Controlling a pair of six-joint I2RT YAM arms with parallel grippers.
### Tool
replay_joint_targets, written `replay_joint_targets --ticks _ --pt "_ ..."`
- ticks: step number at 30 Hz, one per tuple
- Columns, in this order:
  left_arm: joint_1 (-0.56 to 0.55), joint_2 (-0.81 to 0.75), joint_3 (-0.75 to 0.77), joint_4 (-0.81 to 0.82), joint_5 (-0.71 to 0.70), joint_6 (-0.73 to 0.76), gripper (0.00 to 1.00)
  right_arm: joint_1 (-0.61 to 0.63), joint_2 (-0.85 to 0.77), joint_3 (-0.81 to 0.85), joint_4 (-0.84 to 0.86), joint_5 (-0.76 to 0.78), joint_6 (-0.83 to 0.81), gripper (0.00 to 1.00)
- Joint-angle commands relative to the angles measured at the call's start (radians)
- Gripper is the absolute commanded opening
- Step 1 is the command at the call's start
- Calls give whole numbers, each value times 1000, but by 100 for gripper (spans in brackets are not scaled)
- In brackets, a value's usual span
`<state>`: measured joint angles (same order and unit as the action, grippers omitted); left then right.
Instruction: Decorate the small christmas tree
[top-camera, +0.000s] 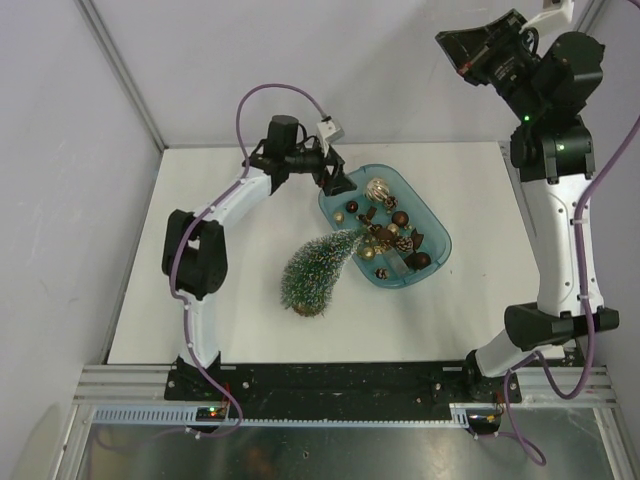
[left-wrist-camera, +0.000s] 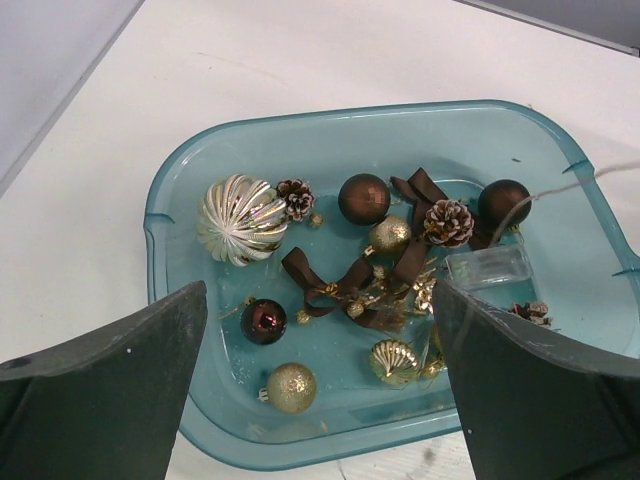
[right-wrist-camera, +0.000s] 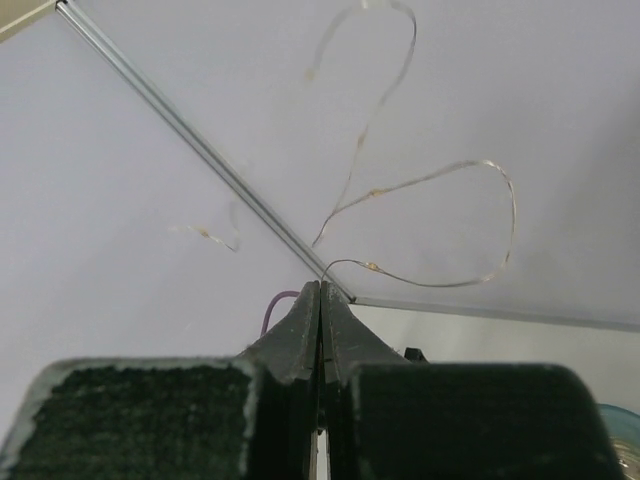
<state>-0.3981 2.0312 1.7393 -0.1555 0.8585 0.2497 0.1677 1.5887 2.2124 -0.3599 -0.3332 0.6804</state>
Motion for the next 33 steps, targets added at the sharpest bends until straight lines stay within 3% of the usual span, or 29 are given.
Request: replay_joint_targets --ticks 1,6,14,29,31,33 --pt "-12 -1 51 32 -36 -56 98 -28 -49 -27 48 -45 -15 0" --pt "-5 -61 13 -40 8 -43 99 -55 -92 -66 72 7 -53 0" --pt "1 -148 -17 -142 -28 53 99 -109 -118 -107 111 -39 -32 0" --pt "-85 -86 28 -146 -83 31 69 -236 -200 -192 206 -145 50 0" --pt "-88 -81 28 -145 -89 32 69 -250 -208 -202 220 -156 58 0" --pt "-94 -78 27 -144 -105 32 75 -263 -215 -208 231 -167 66 0"
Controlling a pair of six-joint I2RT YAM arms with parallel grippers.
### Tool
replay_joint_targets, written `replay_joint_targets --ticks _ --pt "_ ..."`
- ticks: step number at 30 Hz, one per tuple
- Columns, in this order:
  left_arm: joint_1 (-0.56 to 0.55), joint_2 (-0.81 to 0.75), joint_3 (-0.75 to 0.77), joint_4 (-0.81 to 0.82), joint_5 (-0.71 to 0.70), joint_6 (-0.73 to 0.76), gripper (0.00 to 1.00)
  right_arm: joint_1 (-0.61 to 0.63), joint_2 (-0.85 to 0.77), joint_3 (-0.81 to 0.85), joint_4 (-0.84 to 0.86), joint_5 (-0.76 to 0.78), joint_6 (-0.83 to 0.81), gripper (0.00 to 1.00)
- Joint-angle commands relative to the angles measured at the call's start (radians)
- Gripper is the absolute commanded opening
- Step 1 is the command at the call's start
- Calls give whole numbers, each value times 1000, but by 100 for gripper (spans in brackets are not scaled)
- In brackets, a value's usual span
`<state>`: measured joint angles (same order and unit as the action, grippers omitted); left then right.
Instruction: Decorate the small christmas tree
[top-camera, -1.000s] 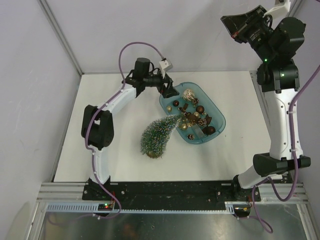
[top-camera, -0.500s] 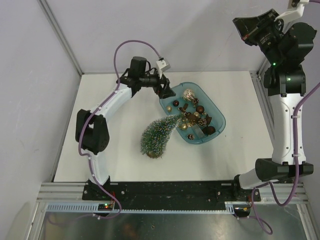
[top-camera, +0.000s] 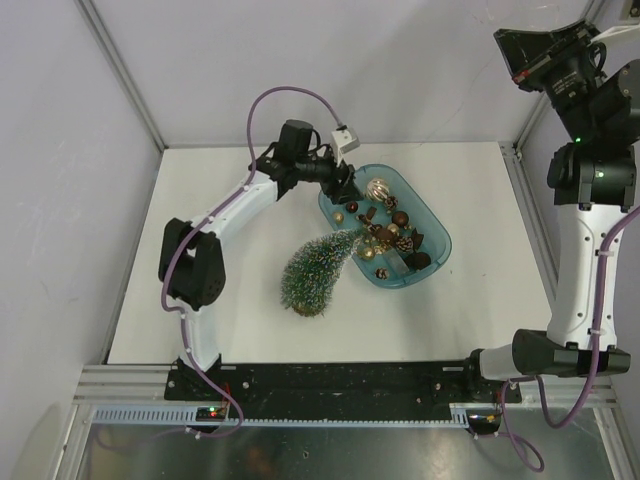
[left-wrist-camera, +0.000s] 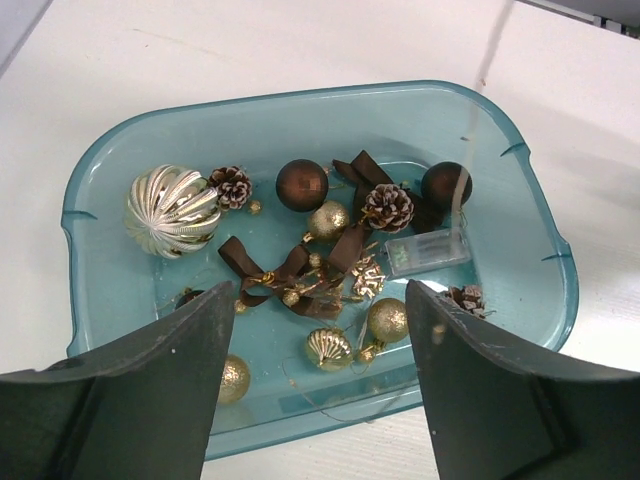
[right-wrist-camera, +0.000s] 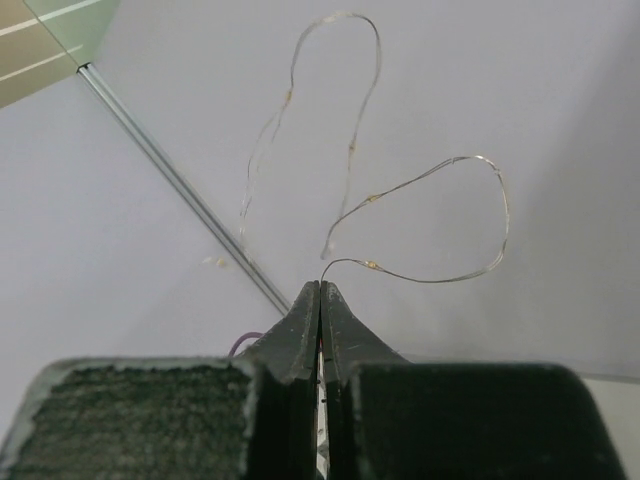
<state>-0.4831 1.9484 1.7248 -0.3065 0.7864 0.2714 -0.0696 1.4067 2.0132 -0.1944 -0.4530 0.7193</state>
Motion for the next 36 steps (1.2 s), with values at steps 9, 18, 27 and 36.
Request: replay_joint_targets --ticks 9,18,27,36 --pt "-14 0 19 22 -83 -18 97 -91 -41 11 65 -59 37 0" --pt "-14 3 -21 24 -19 -23 68 -115 -42 19 61 -67 45 0" --pt "-13 19 17 29 -41 -36 3 -119 -46 19 65 -81 53 0" --pt "33 -12 128 39 -54 -92 0 -119 -58 12 73 -90 56 0"
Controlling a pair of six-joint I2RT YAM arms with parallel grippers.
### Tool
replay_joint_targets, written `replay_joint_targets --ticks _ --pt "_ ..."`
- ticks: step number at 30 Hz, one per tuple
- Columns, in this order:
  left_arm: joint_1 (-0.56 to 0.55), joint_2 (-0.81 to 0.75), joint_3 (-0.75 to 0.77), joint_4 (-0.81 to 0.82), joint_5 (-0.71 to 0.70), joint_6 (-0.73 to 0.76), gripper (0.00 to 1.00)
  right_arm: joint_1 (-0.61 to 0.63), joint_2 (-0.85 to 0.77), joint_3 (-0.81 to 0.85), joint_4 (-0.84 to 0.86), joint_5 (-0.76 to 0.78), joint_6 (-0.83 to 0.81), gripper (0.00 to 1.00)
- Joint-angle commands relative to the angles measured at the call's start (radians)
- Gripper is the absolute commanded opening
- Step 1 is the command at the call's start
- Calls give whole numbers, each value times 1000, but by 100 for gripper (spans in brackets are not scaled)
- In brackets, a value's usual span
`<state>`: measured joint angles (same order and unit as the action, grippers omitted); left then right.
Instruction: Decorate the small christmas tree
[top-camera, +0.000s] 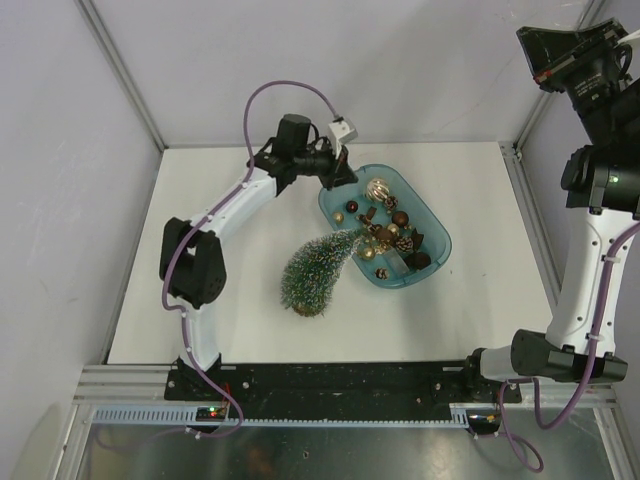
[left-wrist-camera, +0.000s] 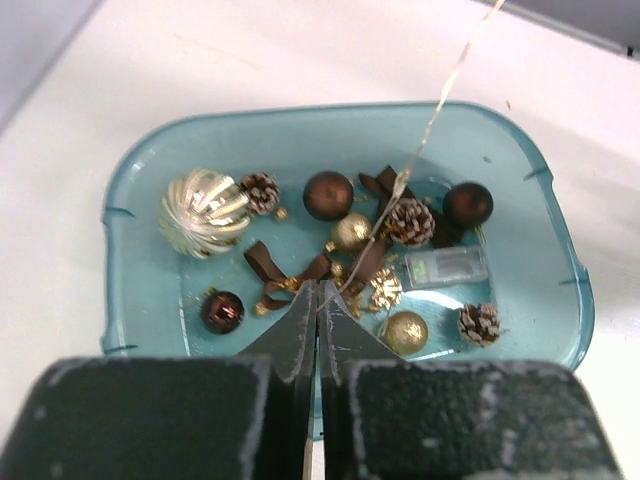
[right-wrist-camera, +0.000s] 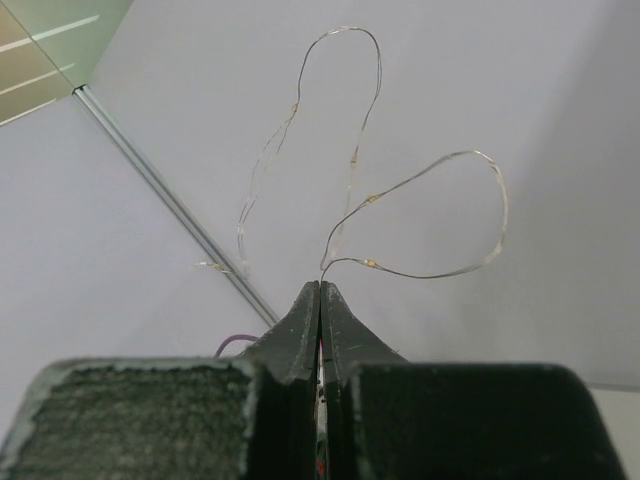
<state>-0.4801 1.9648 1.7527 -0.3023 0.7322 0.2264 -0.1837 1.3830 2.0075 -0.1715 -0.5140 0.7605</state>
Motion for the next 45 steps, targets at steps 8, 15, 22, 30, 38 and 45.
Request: replay_joint_targets --ticks 8,15,22,30,38,45 --pt "111 -103 193 35 70 -137 0 -6 -79 -29 73 -26 16 0" --pt "186 -174 278 35 108 -208 0 -5 -106 -61 88 -20 28 0" --pt "266 -279 291 35 149 -275 0 -5 -142 -66 86 -21 50 0" --pt "313 -429 216 37 172 -290 0 -3 -171 -66 69 -40 87 0" --pt "413 -636 -58 36 103 -221 0 36 -218 -146 12 -72 70 0" --pt "443 -898 -441 12 28 -105 0 315 -179 -205 -92 52 -85 0"
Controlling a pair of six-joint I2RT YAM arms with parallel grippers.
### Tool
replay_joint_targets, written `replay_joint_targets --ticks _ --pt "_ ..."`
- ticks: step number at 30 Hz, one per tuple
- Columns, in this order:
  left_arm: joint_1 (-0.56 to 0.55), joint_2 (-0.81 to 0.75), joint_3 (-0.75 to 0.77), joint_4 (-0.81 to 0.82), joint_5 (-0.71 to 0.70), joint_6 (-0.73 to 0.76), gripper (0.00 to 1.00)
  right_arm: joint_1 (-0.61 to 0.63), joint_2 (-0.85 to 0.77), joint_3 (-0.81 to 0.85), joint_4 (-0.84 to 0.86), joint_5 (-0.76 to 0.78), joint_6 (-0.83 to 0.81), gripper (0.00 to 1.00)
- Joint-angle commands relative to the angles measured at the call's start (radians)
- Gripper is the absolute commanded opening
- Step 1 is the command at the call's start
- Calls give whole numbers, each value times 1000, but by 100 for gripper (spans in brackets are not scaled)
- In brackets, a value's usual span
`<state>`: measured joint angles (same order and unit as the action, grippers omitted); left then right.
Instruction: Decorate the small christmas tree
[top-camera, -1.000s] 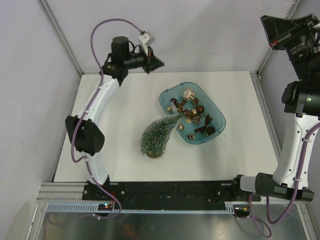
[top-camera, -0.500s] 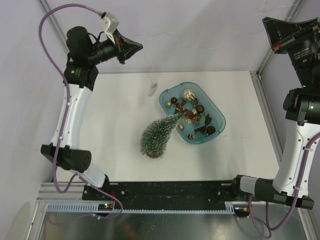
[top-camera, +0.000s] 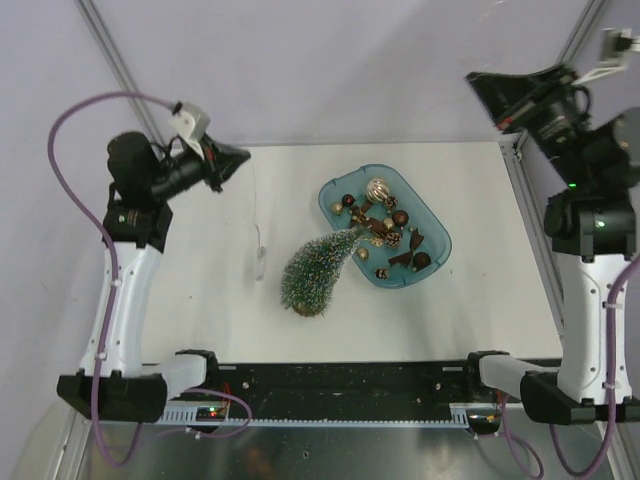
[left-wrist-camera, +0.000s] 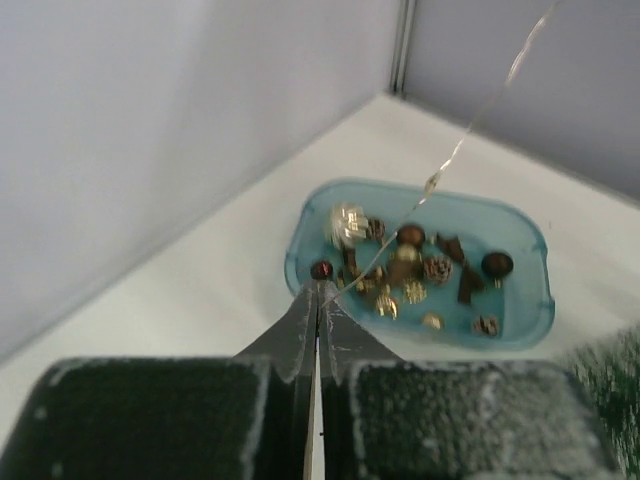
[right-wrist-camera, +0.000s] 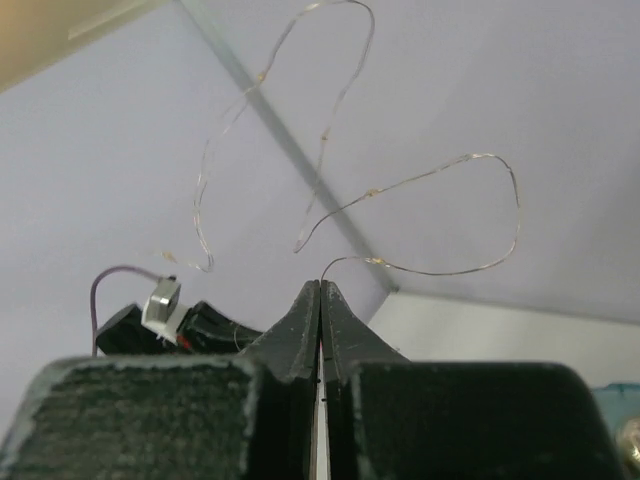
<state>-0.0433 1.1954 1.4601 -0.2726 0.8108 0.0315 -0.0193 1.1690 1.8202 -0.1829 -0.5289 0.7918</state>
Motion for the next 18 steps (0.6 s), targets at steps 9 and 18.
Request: replay_joint_targets --ticks 9,18 --pt "10 -333 -471 -62 -188 236 0 443 145 -62 -191 275 -282 0" --pt "13 -432 -485 -189 -229 332 0 443 214 -59 -183 306 -313 0"
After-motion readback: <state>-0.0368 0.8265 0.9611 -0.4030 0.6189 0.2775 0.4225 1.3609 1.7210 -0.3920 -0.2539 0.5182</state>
